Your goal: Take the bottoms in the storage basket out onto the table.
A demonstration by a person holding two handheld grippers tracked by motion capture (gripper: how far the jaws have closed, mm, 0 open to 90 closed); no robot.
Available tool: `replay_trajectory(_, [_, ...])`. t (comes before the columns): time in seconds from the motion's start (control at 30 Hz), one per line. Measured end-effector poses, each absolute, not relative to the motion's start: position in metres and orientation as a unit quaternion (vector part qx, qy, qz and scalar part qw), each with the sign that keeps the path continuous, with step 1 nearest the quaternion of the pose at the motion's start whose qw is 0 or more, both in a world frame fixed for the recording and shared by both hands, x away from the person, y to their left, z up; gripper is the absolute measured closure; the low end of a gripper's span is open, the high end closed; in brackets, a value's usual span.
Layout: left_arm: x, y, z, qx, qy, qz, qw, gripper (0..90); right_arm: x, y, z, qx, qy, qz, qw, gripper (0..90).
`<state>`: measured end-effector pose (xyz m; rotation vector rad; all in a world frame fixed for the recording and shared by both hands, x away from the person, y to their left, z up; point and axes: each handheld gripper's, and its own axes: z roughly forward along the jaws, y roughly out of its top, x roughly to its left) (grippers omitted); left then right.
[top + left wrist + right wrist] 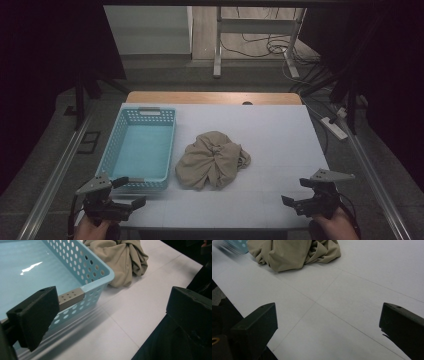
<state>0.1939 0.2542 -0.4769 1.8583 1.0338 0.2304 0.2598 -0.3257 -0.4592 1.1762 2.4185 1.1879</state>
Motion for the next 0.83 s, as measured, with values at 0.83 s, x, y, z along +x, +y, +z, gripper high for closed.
replay_trajectory(0.83, [0.187, 0.264, -0.477, 0.767, 0.435, 0.097, 0.462, 0.5, 0.26, -0.325, -0.459, 0.397, 0.82, 0.4, 0.102, 1.8])
